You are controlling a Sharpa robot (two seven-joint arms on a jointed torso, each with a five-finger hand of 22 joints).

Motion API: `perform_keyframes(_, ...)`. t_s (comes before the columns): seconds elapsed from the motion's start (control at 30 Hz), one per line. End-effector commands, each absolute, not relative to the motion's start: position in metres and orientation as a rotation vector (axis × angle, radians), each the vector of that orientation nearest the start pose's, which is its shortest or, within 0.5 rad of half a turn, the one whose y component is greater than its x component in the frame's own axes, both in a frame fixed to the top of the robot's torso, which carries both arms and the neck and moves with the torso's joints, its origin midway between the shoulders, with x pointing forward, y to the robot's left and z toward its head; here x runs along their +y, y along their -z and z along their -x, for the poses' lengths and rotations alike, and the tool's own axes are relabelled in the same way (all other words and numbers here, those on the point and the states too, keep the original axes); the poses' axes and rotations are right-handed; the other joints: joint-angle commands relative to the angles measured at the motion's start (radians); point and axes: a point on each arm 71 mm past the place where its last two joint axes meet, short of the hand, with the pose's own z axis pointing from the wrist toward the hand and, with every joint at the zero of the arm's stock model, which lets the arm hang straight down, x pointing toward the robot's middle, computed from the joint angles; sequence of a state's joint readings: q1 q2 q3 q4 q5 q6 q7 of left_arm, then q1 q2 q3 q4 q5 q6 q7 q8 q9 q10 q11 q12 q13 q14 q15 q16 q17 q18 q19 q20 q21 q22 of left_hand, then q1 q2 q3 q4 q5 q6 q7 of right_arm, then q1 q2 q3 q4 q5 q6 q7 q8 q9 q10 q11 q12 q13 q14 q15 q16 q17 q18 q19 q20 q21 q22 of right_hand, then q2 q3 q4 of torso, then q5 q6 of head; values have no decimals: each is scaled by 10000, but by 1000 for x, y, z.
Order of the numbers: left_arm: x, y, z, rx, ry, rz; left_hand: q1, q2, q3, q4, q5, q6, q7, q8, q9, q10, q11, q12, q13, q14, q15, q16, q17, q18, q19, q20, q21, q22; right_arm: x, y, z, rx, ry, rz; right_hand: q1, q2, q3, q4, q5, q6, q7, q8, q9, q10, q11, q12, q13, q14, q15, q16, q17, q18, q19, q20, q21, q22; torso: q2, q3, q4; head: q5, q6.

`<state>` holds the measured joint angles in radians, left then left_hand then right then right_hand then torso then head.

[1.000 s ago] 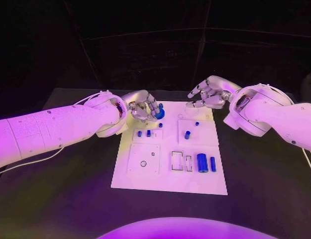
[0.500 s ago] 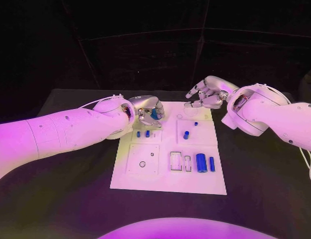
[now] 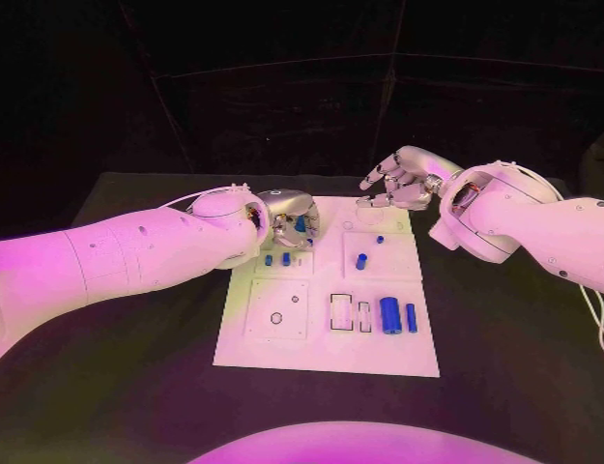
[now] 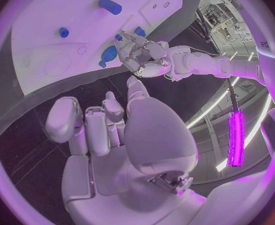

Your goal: Assemble the parts on the task board

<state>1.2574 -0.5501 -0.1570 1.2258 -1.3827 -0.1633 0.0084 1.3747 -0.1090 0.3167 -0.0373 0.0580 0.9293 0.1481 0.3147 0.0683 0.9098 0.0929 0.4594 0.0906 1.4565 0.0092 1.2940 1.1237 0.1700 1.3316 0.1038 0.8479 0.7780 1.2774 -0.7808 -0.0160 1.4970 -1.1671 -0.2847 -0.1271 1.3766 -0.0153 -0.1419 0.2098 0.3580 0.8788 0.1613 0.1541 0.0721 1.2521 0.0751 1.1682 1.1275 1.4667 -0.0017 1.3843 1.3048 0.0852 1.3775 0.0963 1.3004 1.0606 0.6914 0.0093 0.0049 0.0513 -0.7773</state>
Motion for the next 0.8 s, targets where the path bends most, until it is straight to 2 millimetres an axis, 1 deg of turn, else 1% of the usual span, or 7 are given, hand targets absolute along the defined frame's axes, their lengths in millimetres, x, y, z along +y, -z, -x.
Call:
perform_keyframes(0.03,125,223,-522,18835,6674,-3757,-49,53,84,14,-29,124,-4,-67,-8,121,-6,-37,-34,77,-29,88,60,-214,104,-2,214,227,-178,142,-507,16823,-8050,-880,82,40,13,-10,62,-79,-4,39,-13,-65,-35,-18,-7,455,-84,-68,-16,108,-72,-32,-40,-18,3,4,9,7,1)
perform_keyframes(0.17,123,223,-522,18898,6607,-3762,-101,43,98,28,-30,164,-9,-99,-9,173,-13,-38,-61,75,-31,127,60,-224,101,-2,307,327,-178,142,-507,16814,-8054,-883,94,49,17,-12,74,-81,-4,40,-13,-65,-36,-16,-6,454,-84,-73,-23,108,-72,-32,-41,-18,7,0,0,3,-4)
perform_keyframes(0.2,123,224,-522,18899,6554,-3726,-111,51,113,31,-32,179,-13,-113,-9,204,-16,-33,-69,75,-36,147,66,-228,97,-2,342,365,-178,142,-507,16813,-8053,-884,98,52,18,-12,77,-81,-3,40,-13,-65,-36,-16,-6,453,-84,-75,-25,108,-72,-32,-41,-17,2,-3,9,-4,1)
perform_keyframes(0.3,124,224,-523,18897,6409,-3565,-121,67,139,34,-28,198,-15,-134,-10,248,-24,-25,-80,68,-41,161,54,-232,90,-4,393,423,-178,142,-507,16812,-8055,-883,98,52,18,-12,77,-81,-3,40,-13,-65,-36,-16,-6,453,-84,-75,-25,108,-72,-32,-41,-17,-4,0,10,5,-2)
perform_keyframes(0.7,125,226,-527,18926,6074,-3275,-67,241,444,4,-36,306,-29,-266,-12,419,-53,-48,-167,58,-65,278,50,-258,57,-20,684,754,-177,142,-507,16810,-8073,-868,111,62,22,-15,94,-82,-4,42,-13,-68,-36,-17,-9,455,-85,-71,-18,110,-76,-32,-48,-30,-4,0,11,-29,12)
perform_keyframes(0.8,125,226,-527,18946,6021,-3245,-37,249,524,-27,-45,306,-22,-301,-14,412,-49,-78,-191,53,-61,293,39,-261,42,-21,725,805,-177,142,-507,16813,-8073,-865,111,62,22,-15,94,-82,-4,42,-13,-68,-36,-17,-9,455,-85,-71,-18,110,-76,-32,-48,-30,-3,2,10,-32,7)
